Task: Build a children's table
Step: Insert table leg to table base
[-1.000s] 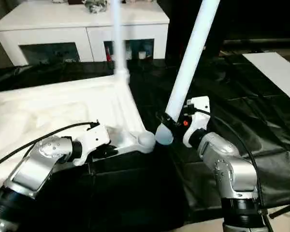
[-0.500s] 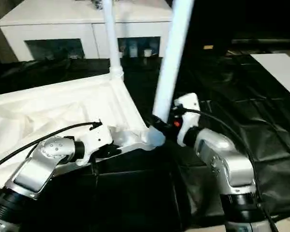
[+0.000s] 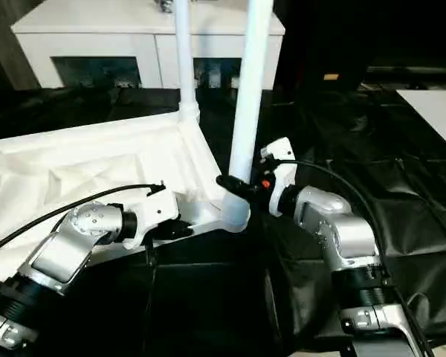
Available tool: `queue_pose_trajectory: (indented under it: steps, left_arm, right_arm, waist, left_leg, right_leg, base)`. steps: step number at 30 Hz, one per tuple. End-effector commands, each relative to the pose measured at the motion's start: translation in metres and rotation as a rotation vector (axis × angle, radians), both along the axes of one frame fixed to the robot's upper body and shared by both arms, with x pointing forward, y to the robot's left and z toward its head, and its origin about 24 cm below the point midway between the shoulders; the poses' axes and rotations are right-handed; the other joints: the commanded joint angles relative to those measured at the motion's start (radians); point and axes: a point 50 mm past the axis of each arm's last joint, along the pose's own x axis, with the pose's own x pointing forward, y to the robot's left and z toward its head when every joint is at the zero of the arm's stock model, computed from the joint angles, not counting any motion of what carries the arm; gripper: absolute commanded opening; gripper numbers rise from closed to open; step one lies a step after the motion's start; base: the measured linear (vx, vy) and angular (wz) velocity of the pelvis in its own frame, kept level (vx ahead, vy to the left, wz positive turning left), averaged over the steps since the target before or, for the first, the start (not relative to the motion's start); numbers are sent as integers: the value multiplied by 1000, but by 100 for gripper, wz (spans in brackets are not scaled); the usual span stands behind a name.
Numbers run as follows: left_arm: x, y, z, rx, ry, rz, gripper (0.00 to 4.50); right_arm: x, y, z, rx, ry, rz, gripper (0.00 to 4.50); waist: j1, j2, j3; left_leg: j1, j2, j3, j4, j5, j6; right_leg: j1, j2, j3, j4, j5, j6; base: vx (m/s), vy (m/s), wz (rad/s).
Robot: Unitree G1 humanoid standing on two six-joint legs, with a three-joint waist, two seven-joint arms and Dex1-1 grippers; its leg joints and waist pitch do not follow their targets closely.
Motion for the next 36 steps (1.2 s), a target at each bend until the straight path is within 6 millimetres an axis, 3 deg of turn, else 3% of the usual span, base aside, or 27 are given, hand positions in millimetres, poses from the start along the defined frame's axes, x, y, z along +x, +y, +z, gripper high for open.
queue_pose_trajectory:
  steps: [1,17,22,25,28,31,32,36]
  left_arm:
    - [-4,-3,-9,28,38,-33,0]
    - [-8,-3,-3,-3,13,-94,0]
    - [-9,-2,-4,-12,15,-81,0]
    - [-10,-1,-5,-16,17,-75,0]
    - [-9,-1,-4,-20,16,-70,0]
    - [-6,-1,-4,-21,10,-65,0]
    - [-5,-1,-3,-21,3,-58,0]
    - [-3,0,-2,-18,-9,-50,0]
  right_arm:
    - [3,-1,6,-10,-28,13,185]
    - [9,-7,-21,99,81,-3,185]
    - [5,-11,-29,181,96,-52,185]
    - [-3,-12,-35,215,105,-69,185]
    - [-10,-14,-43,229,101,-99,185]
    - [-14,-15,-46,233,83,-127,185]
    - [-17,-16,-48,221,68,-140,185]
    - [-23,-14,-50,147,17,-125,185]
  waist:
    - [0,-13,-56]
    - [3,-22,-61]
    - [3,-23,-62]
    - [5,-18,-63]
    - [7,-12,-62]
    - [7,-14,-59]
    - [6,-8,-59]
    - [7,-9,-57]
  left_leg:
    - [26,73,-29,-70,-103,58]
    - [27,73,-27,-64,-67,77]
    - [28,74,-27,-65,-83,67]
    - [28,74,-27,-65,-74,69]
    - [30,74,-29,-68,-96,57]
    - [32,76,-29,-72,-137,36]
    - [33,76,-30,-74,-143,28]
    - [35,76,-30,-77,-170,7]
  right_leg:
    - [29,-60,38,-64,40,-271]
    - [32,-59,35,-53,116,-305]
    - [32,-60,36,-54,104,-303]
    - [33,-58,35,-52,138,-302]
    - [31,-58,34,-55,117,-298]
    - [30,-59,36,-60,71,-290]
    - [29,-58,36,-62,65,-284]
    - [28,-58,36,-65,45,-272]
  base:
    - [0,0,0]
    - [0,0,0]
    - [0,0,0]
    - [0,0,0]
    - [0,0,0]
    - [0,0,0]
    - [0,0,0]
    - [0,0,0]
